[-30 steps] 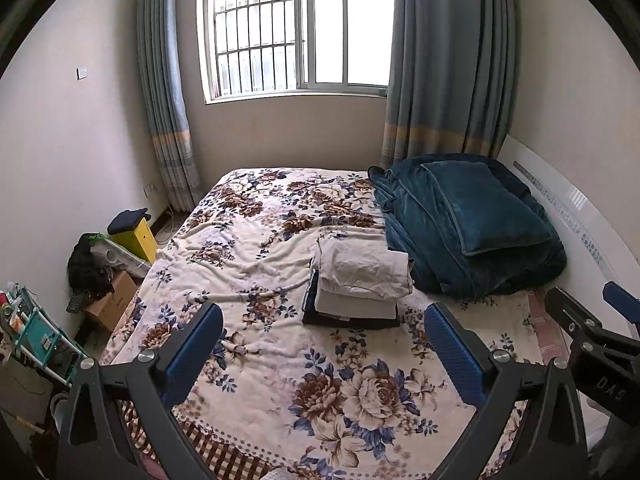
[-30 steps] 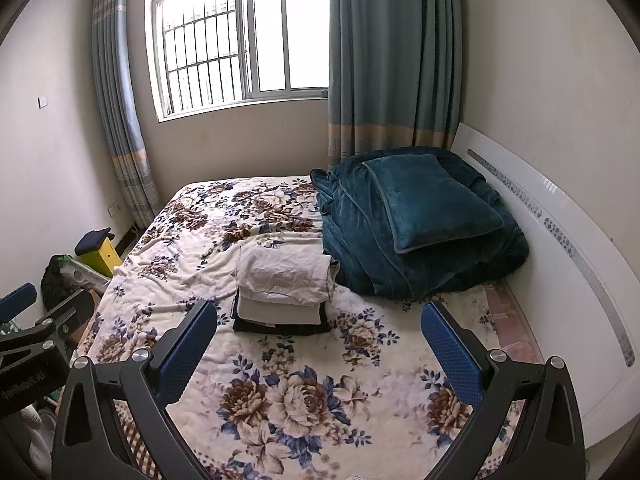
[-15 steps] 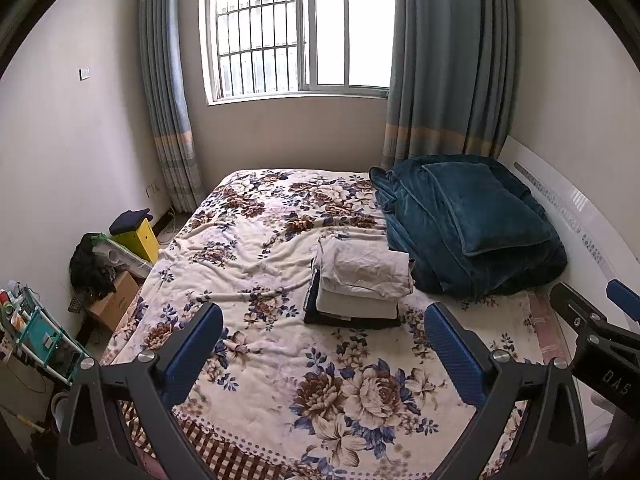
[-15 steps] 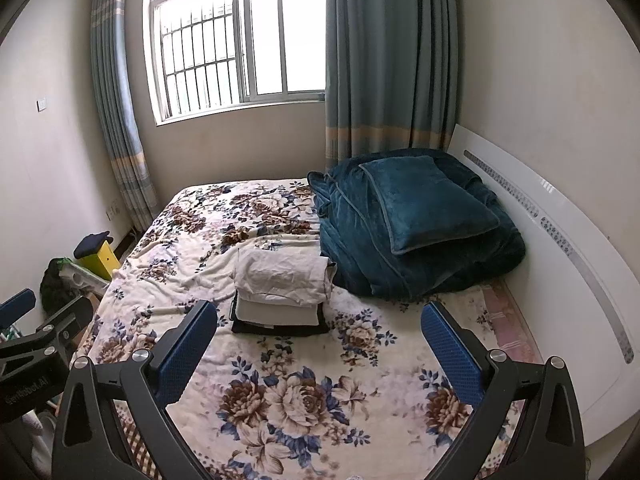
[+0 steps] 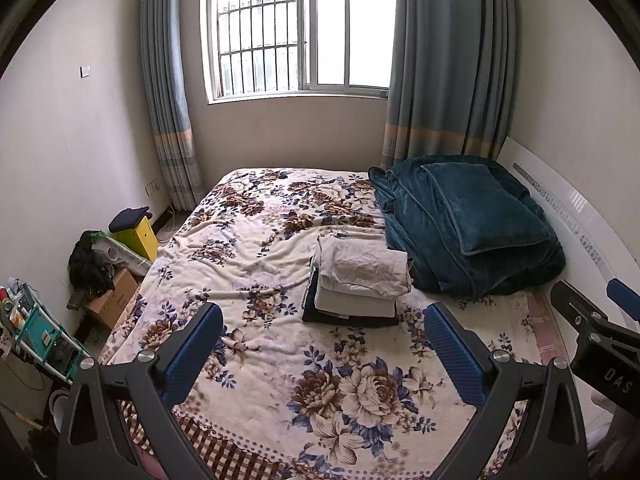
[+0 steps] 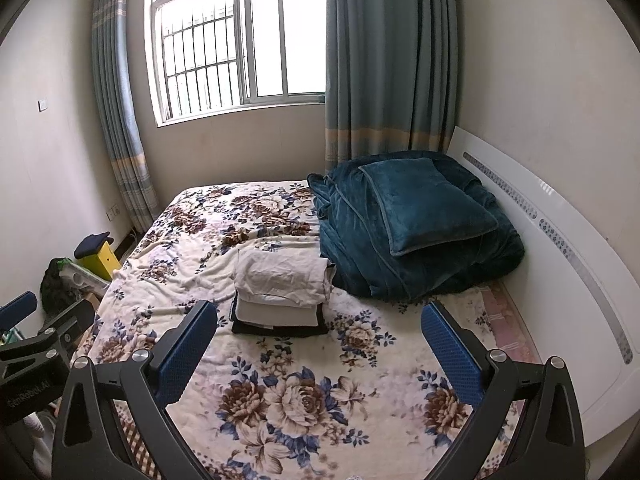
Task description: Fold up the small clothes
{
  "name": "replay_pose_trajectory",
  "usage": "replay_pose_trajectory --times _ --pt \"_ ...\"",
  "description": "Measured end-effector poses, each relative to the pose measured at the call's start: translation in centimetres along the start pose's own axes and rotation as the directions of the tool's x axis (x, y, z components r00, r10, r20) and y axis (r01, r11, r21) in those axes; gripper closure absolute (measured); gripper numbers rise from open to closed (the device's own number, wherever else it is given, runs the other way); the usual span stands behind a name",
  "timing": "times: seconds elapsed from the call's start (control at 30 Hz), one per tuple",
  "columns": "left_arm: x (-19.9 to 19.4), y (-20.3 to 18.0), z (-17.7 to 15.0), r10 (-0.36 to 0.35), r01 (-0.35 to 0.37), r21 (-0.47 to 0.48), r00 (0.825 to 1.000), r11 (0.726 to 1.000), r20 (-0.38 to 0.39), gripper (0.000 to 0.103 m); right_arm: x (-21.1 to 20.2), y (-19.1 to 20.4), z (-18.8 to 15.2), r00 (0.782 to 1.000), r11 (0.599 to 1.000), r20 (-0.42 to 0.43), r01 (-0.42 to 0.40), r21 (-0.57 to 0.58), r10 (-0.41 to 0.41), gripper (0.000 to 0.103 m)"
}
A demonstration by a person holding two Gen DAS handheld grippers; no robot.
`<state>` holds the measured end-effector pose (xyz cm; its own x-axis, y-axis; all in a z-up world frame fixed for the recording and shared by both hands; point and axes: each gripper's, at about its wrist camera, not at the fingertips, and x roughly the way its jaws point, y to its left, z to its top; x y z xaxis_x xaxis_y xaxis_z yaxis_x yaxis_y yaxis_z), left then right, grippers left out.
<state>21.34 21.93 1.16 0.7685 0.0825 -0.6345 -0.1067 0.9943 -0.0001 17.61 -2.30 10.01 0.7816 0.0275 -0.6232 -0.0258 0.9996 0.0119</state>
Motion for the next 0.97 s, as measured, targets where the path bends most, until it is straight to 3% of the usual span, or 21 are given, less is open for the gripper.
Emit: replay_pose_trajectory --times 0.97 --pt "-0.35 -0.34 0.0 0.004 -0.004 -0.015 1.0 1.0 0.004 0.0 -0.55 0.24 -0.28 1.0 1.0 0.007 0.008 0.002 -0.008 0.0"
